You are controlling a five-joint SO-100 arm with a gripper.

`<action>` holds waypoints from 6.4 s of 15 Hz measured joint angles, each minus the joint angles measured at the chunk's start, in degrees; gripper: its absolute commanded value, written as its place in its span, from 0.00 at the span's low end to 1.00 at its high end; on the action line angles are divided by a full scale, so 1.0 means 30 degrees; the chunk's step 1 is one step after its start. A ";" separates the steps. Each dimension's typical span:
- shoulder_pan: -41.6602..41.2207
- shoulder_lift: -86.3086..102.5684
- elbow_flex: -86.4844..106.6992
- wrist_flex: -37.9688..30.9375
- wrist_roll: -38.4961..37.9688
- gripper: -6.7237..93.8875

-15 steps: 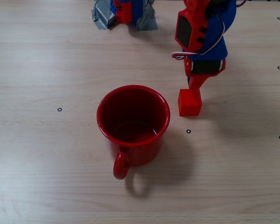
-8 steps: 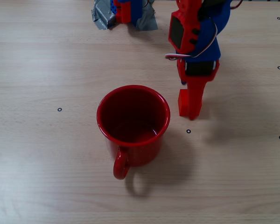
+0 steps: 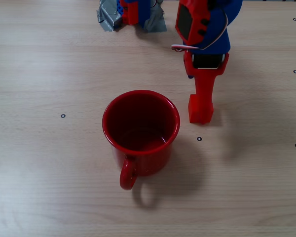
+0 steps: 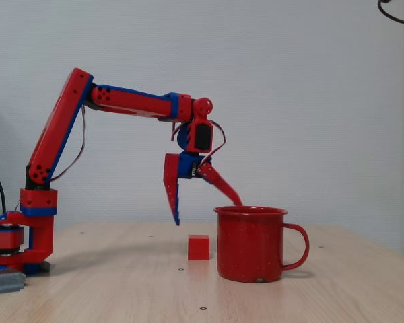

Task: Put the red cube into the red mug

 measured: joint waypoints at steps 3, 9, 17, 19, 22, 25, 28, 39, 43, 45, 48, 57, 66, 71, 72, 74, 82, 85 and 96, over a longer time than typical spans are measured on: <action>-0.0293 0.0000 0.0000 -0.0527 0.0674 0.59; -0.1729 -0.0059 0.0000 -0.1055 0.0879 0.58; -0.1143 -0.0879 0.1377 -0.2637 -0.0967 0.55; -0.0938 -0.0908 0.1816 -0.3223 -0.0996 0.54; -0.0586 -0.1143 0.1816 -0.4043 -0.0996 0.53; -0.0674 -0.1934 0.1816 -0.4189 -0.1260 0.53; -0.0645 -0.2109 0.1816 -0.4600 -0.1260 0.50; -0.0674 -0.2109 0.1816 -0.5039 -0.1084 0.18; -0.0410 -0.2109 0.1816 -0.5039 -0.1084 0.07; -0.0352 -0.2109 0.1816 -0.4805 -0.1143 0.07; 0.0000 -0.1230 0.1758 -0.3047 -0.2344 0.07; 0.2402 0.2080 -0.6064 0.3193 -0.7500 0.07; 0.4365 0.1523 -1.4531 0.4512 -0.9316 0.07; 0.5391 0.0059 -1.4736 0.4570 -0.9639 0.07; 0.5713 -0.0176 -1.4180 0.4482 -0.9639 0.07; 0.6445 -0.1201 -1.3330 0.3721 -0.9287 0.07; 0.6650 -0.2666 -0.7266 -0.0791 -0.8994 0.07; 0.6621 -0.2666 -0.7148 -0.0820 -0.8994 0.07; 0.6650 -0.2666 -0.7148 -0.0703 -0.8379 0.58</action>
